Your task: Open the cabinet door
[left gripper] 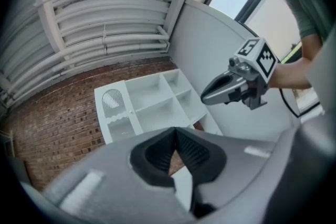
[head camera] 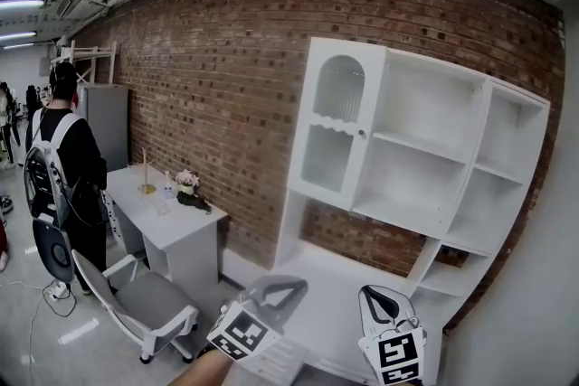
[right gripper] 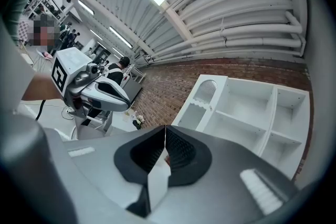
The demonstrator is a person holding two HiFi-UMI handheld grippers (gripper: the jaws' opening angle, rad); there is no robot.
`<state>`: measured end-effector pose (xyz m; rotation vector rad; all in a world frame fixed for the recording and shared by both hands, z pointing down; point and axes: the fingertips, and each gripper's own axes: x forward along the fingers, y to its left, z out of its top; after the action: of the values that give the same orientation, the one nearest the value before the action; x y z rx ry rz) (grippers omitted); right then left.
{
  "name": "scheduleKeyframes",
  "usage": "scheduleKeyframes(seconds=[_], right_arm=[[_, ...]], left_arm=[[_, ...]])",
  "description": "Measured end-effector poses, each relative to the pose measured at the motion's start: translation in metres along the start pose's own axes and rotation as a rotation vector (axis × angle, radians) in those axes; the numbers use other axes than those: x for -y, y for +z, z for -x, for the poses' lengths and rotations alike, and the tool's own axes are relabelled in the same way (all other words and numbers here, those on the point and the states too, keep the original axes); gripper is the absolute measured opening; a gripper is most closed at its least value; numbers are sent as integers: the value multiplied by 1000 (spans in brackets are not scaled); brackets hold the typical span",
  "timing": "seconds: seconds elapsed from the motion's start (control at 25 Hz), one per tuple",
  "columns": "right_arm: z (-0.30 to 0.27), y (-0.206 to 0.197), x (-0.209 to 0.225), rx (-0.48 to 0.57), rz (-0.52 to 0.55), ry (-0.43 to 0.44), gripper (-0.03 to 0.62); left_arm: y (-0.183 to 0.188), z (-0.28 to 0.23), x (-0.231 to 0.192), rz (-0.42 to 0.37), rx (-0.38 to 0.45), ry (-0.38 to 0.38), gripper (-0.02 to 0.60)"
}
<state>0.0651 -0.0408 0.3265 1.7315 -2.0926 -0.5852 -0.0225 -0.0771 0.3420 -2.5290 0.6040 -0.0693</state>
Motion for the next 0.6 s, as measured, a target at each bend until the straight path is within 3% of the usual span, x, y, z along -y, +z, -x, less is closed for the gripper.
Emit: scheduleKeyframes(seconds=[0.36, 0.6], right_arm=[[-2, 10, -21, -16, -11, -23, 8], [-10, 9, -8, 2, -14, -14, 8]], left_arm=[[-2, 19, -8, 11, 31, -20, 2], [-1, 7, -11, 8, 30, -13, 2]])
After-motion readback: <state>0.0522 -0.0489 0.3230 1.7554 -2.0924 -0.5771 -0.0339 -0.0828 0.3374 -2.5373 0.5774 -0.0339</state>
